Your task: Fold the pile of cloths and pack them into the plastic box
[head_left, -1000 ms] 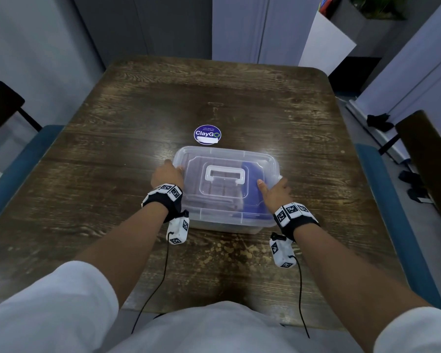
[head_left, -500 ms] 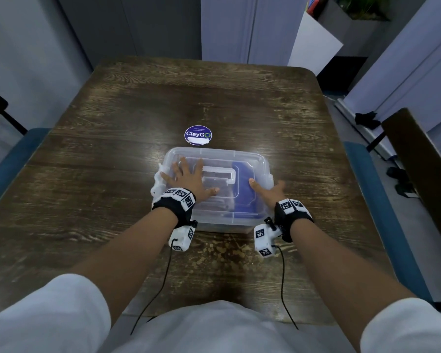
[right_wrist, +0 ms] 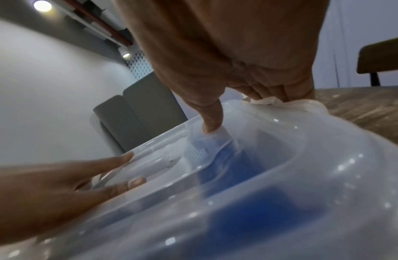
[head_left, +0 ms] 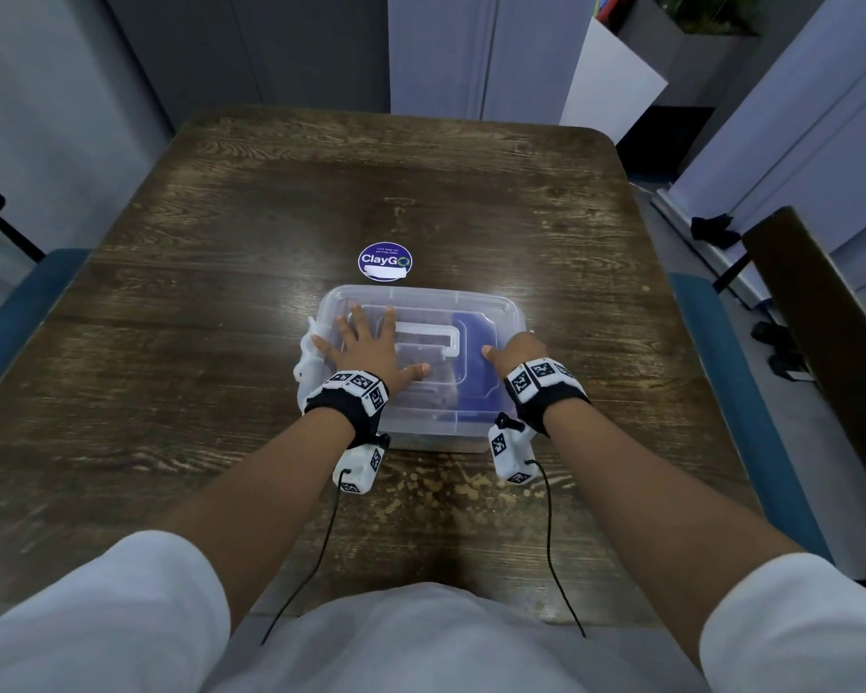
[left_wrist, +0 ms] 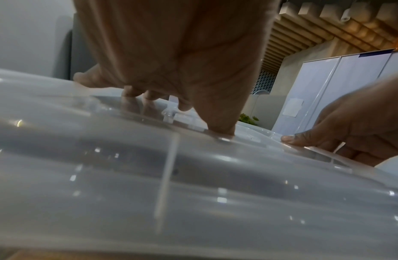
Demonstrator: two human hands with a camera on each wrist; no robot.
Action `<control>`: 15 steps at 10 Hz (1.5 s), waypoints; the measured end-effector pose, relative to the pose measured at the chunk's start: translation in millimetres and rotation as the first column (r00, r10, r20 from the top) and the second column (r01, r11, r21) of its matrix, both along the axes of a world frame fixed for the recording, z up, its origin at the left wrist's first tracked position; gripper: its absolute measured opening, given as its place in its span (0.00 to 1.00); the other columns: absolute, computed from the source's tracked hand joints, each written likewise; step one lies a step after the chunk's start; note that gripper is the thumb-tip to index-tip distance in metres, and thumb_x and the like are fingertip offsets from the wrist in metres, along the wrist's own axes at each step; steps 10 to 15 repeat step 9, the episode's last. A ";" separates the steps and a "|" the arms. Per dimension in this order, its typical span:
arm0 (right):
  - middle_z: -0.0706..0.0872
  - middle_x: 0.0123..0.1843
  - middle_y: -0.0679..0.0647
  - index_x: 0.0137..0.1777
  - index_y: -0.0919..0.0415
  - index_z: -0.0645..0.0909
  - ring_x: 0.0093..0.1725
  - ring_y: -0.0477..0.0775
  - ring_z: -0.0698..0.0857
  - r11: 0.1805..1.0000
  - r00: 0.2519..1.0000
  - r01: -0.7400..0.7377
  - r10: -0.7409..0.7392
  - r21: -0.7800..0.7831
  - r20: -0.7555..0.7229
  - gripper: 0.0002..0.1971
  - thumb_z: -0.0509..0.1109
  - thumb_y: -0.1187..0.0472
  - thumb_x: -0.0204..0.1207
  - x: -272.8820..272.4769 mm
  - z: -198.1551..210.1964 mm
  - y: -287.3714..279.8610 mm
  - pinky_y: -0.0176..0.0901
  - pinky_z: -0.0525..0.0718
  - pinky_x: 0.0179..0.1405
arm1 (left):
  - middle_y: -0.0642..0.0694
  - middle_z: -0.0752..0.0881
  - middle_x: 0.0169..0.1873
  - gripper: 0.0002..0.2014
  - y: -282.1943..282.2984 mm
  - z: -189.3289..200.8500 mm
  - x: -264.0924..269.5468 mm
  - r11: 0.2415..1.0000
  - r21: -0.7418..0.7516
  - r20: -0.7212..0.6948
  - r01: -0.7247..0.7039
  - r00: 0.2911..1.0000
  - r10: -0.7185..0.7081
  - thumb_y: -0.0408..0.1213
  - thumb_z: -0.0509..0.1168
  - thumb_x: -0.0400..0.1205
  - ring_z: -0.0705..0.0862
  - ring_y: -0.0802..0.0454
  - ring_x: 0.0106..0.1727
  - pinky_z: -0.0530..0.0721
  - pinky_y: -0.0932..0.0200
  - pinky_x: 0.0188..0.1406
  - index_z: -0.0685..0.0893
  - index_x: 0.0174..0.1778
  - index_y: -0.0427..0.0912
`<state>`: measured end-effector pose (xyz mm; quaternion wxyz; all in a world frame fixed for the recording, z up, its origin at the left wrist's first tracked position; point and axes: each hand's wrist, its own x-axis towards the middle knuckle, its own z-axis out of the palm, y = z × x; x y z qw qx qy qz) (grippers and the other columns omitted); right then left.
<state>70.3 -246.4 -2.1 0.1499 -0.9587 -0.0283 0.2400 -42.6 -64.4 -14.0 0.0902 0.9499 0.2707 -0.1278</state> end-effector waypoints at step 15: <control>0.64 0.86 0.64 0.86 0.55 0.64 0.87 0.64 0.59 0.907 0.563 -0.413 0.324 -0.081 0.760 0.31 0.42 0.41 0.89 -33.4 -87.9 39.4 0.59 0.57 0.82 | 0.40 0.58 0.87 0.24 57.2 -21.5 -32.7 0.887 0.416 0.352 0.202 0.863 -0.362 0.59 0.48 0.85 0.68 0.31 0.82 0.61 0.32 0.76 0.78 0.68 0.53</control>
